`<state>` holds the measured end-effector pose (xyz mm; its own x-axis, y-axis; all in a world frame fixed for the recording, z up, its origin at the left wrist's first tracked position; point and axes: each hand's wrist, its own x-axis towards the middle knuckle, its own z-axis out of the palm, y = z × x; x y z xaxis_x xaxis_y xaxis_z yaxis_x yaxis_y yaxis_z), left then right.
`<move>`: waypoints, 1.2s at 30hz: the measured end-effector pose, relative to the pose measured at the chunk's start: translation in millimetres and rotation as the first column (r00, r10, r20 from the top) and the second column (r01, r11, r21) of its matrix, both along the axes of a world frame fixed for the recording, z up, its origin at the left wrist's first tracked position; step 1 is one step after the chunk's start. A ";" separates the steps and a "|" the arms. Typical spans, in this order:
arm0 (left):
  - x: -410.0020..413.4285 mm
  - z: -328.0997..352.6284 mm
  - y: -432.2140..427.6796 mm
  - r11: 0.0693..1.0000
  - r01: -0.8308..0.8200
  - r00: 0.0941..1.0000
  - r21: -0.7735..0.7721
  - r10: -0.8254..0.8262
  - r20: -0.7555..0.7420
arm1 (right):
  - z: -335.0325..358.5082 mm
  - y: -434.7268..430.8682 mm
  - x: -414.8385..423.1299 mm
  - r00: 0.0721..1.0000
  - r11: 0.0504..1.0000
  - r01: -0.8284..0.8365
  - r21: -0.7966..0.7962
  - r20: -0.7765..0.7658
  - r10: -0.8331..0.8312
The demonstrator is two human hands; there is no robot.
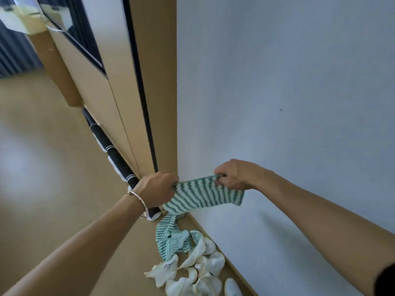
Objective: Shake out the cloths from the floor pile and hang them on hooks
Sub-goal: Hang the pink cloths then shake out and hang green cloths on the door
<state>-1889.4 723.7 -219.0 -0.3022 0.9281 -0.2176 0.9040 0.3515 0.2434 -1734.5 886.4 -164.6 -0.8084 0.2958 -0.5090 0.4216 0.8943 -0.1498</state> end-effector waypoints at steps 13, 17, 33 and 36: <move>77.9 96.9 50.5 0.871 0.447 0.885 0.204 -0.464 0.044 | 83.9 -72.7 156.1 0.824 0.816 0.566 0.118 -0.038 -0.566; 129.5 118.2 60.8 0.783 0.590 0.788 0.197 -0.612 0.070 | 100.4 -102.8 215.8 0.725 0.716 0.688 0.123 -0.075 -0.684; 444.5 179.6 -55.5 0.373 0.869 0.424 0.324 -0.900 -0.100 | 125.2 -334.7 500.5 0.324 0.279 0.941 0.193 -0.269 -0.907; 514.2 176.7 -104.6 0.267 0.905 0.326 0.330 -0.935 -0.137 | 117.5 -404.3 555.6 0.209 0.168 0.974 0.151 -0.314 -0.926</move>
